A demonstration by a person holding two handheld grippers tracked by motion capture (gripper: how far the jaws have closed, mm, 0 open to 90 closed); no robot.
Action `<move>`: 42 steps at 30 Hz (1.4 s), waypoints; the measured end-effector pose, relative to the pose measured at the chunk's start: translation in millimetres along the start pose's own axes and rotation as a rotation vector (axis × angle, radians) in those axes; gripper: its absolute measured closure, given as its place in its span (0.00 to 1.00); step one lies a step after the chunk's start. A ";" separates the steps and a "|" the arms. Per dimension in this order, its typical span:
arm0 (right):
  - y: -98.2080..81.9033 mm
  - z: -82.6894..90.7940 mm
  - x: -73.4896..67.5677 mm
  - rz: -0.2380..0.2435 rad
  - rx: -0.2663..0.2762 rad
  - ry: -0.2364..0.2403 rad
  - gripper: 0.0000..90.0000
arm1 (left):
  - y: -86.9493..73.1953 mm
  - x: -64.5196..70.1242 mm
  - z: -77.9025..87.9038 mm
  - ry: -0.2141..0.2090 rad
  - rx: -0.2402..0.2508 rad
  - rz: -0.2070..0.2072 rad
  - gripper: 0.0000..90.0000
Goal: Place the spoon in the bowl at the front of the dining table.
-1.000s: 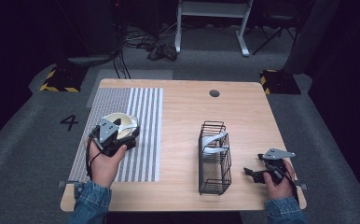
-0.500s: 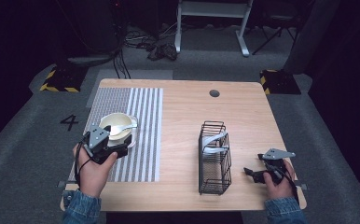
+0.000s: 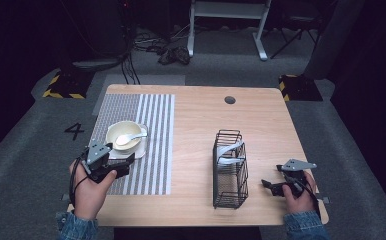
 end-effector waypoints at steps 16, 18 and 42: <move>0.0 0.0 0.0 0.000 0.000 0.000 0.10 | -30.3 -10.3 11.7 -0.068 -0.025 -0.058 0.20; 0.0 0.0 0.0 0.000 0.000 0.000 0.10 | -36.4 -12.0 11.8 -0.076 -0.040 -0.068 0.20; 0.0 0.0 -0.1 0.001 0.000 -0.001 0.10 | -84.6 -32.4 10.9 -0.122 -0.105 -0.036 0.19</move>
Point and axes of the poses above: each handheld gripper's, and its own axes: z roughly backward along the jaws, y roughly out of its top, x roughly to its right, the point moved 1 cm from there along -z, roughly forward along the jaws, and after that the axes turned 4 degrees about -z, right-handed, at the moved point
